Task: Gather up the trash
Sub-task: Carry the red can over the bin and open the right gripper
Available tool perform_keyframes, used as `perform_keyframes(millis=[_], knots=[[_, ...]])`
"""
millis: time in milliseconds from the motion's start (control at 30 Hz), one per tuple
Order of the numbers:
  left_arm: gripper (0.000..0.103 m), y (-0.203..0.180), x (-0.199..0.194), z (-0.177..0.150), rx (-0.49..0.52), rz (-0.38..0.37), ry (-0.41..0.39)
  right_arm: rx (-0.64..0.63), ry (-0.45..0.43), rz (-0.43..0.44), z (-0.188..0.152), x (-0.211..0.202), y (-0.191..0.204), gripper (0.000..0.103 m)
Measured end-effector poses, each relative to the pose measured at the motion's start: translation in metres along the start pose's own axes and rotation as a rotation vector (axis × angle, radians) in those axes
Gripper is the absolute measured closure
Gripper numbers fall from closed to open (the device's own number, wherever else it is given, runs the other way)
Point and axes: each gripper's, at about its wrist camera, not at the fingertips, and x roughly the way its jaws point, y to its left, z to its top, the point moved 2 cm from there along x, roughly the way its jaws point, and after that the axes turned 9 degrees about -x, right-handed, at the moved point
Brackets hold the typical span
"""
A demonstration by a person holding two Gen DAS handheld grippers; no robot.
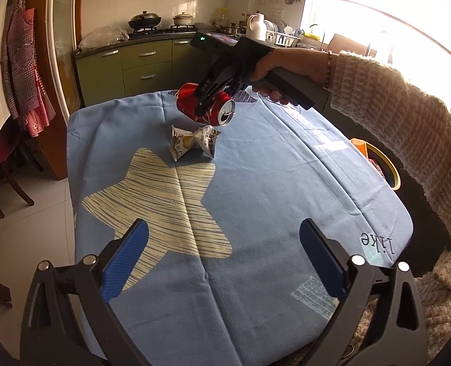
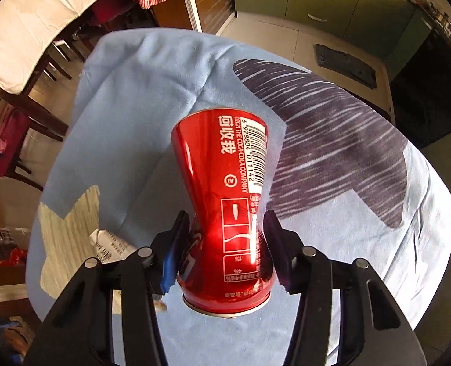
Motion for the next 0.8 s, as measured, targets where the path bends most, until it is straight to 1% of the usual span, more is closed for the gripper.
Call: perform_keyframes(millis=[67,233,333,467,667,767,800], knots=[[0.008,-0.002,0.0,0.0,0.003,-0.002,0.001,0.02,-0.018,0.031,-0.006,-0.008,-0.003,0.053],[0.008,-0.008,0.001,-0.001,0.014,-0.008,0.002,0.036,-0.057,0.063,-0.028,-0.033,-0.014,0.055],[0.008,-0.012,0.002,0.0,0.024,-0.009,0.005,0.053,-0.058,0.056,-0.045,-0.042,-0.025,0.057],[0.008,-0.02,0.002,0.0,0.04,-0.01,0.005,0.04,-0.003,0.048,-0.066,-0.039,-0.029,0.06],[0.008,-0.028,-0.001,0.001,0.059,-0.008,0.001,-0.027,0.09,0.036,-0.09,-0.026,-0.023,0.062],[0.008,-0.029,-0.001,0.002,0.06,-0.01,0.001,-0.039,0.095,0.035,-0.092,-0.026,-0.022,0.061],[0.008,-0.029,-0.001,0.002,0.06,-0.01,0.001,-0.048,0.099,0.031,-0.091,-0.024,-0.02,0.058]])
